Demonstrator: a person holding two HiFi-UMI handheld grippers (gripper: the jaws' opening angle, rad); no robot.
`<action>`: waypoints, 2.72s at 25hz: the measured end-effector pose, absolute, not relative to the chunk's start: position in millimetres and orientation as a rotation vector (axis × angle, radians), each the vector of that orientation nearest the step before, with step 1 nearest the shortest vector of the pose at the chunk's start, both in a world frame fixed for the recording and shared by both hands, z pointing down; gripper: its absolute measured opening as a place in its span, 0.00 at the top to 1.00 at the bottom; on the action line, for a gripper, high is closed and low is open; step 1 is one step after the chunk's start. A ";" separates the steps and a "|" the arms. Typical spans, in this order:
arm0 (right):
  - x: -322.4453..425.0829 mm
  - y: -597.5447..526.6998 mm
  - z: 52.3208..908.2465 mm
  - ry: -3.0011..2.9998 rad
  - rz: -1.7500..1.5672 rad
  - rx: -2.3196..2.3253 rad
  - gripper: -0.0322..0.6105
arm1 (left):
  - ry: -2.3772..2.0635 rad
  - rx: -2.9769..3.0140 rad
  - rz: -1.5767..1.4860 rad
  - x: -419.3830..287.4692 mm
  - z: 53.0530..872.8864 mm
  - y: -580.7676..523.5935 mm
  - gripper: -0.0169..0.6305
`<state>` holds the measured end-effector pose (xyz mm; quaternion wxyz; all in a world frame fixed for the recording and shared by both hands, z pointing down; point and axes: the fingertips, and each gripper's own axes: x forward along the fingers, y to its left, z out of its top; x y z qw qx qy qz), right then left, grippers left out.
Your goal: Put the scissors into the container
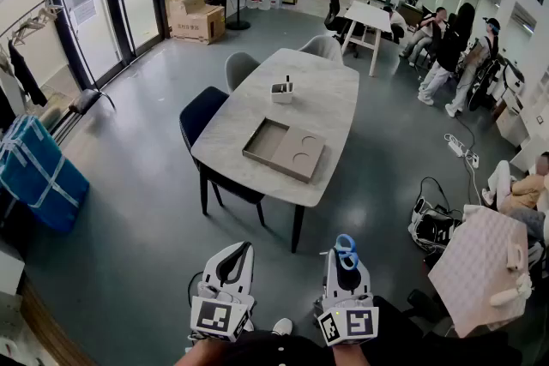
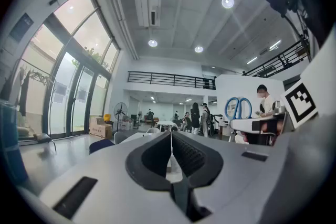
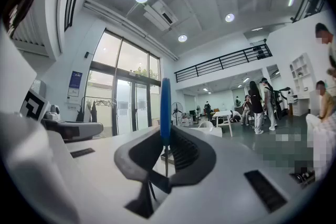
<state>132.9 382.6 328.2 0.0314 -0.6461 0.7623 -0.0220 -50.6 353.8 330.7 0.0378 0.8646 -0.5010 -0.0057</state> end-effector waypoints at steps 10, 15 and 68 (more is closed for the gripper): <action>128.7 379.5 329.6 2.358 -0.063 -1.982 0.90 | -1.515 2.674 -0.036 -49.7 336.4 352.9 0.95; 119.1 378.7 328.0 2.354 -0.065 -1.967 0.90 | -1.507 2.682 -0.043 -57.3 334.3 352.5 0.95; 159.7 47.3 345.5 2.403 -0.139 -1.869 0.90 | -1.685 2.580 0.002 -43.4 340.1 37.0 0.95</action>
